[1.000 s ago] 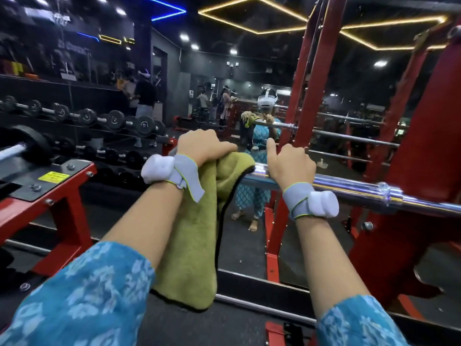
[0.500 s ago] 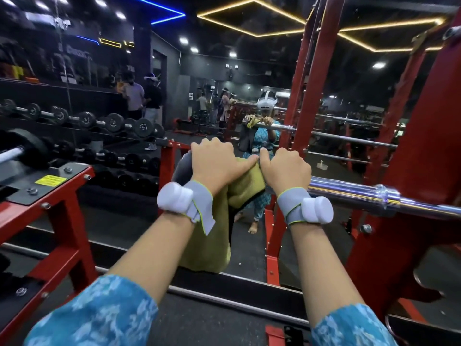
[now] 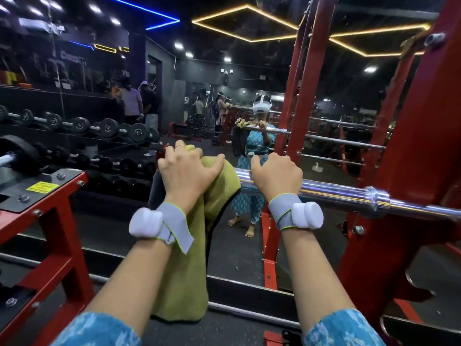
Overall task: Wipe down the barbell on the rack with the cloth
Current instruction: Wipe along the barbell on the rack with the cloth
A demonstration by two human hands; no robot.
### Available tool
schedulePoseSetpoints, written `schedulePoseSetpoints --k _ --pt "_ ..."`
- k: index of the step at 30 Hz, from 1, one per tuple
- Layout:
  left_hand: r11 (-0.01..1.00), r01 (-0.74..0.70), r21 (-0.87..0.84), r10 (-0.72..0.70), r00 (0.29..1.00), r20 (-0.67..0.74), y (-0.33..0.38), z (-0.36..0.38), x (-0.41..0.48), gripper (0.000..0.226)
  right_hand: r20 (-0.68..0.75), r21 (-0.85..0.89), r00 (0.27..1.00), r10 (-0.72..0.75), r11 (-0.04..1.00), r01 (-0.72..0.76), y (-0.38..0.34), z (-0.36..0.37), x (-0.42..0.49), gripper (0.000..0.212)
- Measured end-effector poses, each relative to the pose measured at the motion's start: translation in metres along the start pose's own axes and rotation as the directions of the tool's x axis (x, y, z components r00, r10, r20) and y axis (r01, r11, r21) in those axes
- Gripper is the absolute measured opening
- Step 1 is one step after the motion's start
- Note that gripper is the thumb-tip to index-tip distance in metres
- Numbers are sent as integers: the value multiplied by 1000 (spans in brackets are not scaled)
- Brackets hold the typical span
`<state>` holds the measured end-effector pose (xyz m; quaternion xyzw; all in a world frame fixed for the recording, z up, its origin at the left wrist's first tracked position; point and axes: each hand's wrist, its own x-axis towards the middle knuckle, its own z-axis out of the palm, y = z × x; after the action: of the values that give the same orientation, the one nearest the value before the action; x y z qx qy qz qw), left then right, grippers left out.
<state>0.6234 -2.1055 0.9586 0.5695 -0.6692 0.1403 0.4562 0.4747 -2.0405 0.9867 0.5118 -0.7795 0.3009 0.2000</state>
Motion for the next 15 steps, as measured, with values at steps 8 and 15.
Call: schedulePoseSetpoints --k 8,15 --pt "981 141 -133 -130 988 87 2 -6 9 57 12 7 1000 -5 1000 4 0 1 1 37" --pt "680 471 -562 -334 881 334 -22 -11 24 40 -6 3 1000 -8 1000 8 0 2 0 38"
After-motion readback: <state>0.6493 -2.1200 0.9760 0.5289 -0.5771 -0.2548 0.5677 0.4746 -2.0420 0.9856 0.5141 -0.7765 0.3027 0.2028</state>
